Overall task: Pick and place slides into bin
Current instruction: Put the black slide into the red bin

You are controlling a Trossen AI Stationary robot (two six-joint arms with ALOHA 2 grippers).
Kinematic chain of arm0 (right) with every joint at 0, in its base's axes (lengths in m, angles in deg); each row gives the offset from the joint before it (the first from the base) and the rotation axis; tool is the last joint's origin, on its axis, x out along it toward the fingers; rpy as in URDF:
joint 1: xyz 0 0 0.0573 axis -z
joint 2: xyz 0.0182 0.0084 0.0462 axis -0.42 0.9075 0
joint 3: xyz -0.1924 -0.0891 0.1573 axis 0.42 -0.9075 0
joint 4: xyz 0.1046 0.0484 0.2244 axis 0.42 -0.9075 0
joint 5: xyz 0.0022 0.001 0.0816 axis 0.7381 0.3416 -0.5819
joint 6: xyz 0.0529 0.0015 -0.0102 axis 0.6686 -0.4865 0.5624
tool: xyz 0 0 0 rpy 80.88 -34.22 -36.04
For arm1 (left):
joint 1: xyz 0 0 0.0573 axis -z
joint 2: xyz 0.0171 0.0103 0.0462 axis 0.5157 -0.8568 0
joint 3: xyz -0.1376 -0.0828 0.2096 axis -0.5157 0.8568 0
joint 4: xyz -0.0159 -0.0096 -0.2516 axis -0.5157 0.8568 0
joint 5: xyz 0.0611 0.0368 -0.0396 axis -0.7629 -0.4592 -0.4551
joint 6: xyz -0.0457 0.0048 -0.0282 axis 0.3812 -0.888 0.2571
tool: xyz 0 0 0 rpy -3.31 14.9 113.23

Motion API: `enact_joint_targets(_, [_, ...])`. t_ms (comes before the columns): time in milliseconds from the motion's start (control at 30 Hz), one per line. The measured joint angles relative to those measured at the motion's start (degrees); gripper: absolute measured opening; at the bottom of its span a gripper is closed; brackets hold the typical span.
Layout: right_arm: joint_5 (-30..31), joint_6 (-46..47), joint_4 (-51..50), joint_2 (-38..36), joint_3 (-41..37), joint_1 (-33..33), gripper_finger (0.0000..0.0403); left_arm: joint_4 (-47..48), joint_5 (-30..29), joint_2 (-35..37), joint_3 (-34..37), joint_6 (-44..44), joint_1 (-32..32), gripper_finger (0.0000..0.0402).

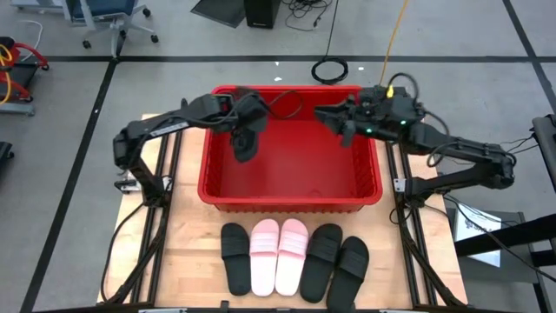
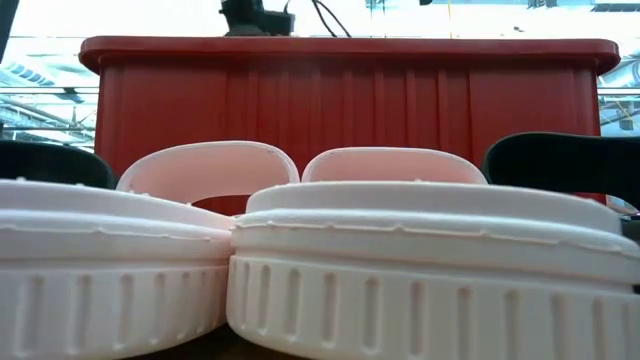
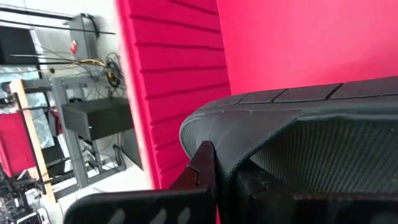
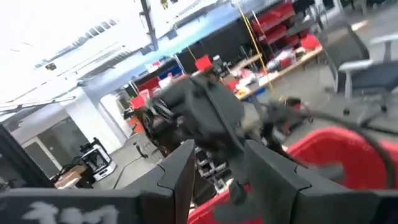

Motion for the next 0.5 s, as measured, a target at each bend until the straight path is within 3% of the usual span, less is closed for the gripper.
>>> enact_joint_targets(233, [0.0,-2.14,-3.26,-4.44,0.0,2.71,0.013,-6.49,3.34,-2.34,0.29,-4.22,-2.33,0.0001])
enact_joint_targets(500, [0.0,-3.5,-7.66,-6.22,0.0,3.28,0.013,-11.16,4.08,-2.26,7.17,-8.02,-5.75,0.0])
